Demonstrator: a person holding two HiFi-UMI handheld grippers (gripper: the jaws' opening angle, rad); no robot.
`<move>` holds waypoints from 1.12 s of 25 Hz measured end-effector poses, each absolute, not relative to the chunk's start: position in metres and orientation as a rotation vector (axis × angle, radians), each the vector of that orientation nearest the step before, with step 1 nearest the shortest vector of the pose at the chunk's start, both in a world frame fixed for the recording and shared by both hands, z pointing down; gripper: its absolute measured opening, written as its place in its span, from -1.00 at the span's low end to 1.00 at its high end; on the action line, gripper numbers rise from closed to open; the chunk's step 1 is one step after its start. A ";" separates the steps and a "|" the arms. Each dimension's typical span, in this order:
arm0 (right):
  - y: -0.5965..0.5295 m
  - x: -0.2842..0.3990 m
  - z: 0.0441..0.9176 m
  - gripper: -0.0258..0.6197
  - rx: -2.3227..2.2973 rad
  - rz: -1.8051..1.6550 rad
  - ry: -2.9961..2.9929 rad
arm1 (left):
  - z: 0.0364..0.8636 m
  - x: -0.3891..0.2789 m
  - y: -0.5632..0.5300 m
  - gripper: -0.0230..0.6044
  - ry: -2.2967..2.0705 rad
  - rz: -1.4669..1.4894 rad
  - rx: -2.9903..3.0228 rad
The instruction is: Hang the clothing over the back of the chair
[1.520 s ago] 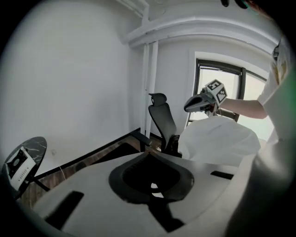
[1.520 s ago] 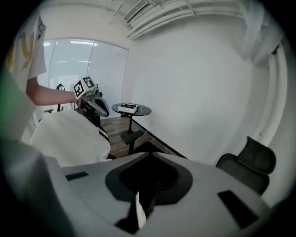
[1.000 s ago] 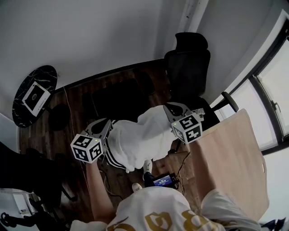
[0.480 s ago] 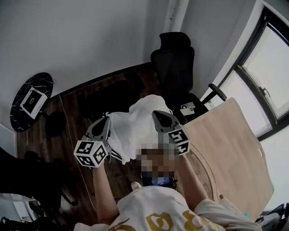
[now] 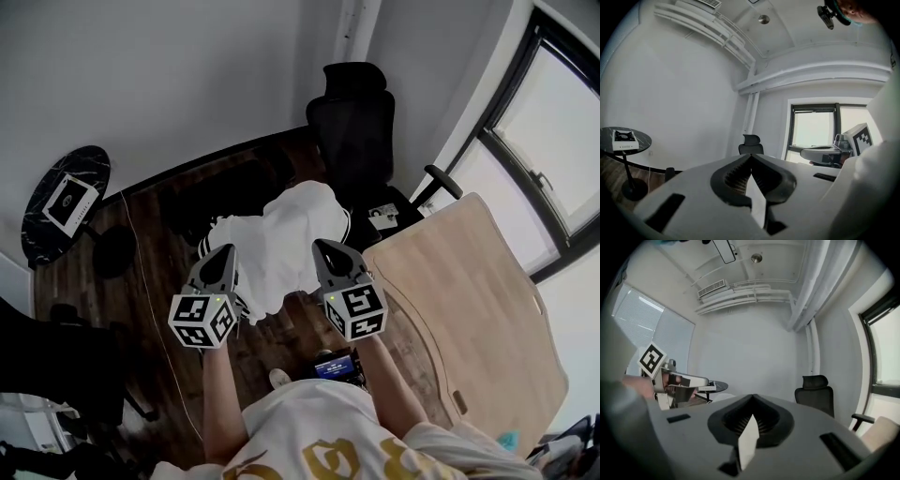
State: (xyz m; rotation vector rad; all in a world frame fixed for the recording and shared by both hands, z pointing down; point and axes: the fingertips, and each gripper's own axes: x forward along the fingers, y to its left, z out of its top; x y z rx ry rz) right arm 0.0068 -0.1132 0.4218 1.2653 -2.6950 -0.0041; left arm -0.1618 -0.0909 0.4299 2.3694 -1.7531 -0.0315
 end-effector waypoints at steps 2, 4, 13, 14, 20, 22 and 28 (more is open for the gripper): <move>-0.112 0.006 0.424 -0.88 1.264 -0.008 -2.685 | 0.431 -0.163 -0.092 -0.86 -1.775 0.011 2.362; -0.112 0.006 0.422 -0.88 1.265 0.002 -2.687 | 0.429 -0.162 -0.092 -0.86 -1.810 0.061 2.371; -0.110 0.005 0.424 -0.89 1.250 -0.005 -2.679 | 0.427 -0.148 -0.094 -0.86 -1.791 0.057 2.421; -0.110 0.005 0.425 -0.89 1.247 -0.002 -2.680 | 0.427 -0.147 -0.095 -0.86 -1.785 0.059 2.427; -0.110 0.004 0.428 -0.89 1.245 -0.002 -2.671 | 0.429 -0.144 -0.096 -0.86 -1.750 0.040 2.433; -0.109 0.003 0.427 -0.89 1.243 -0.001 -2.676 | 0.428 -0.144 -0.096 -0.86 -1.748 0.039 2.435; -0.108 -0.001 0.424 -0.89 1.231 -0.003 -2.686 | 0.427 -0.147 -0.095 -0.86 -1.737 0.051 2.448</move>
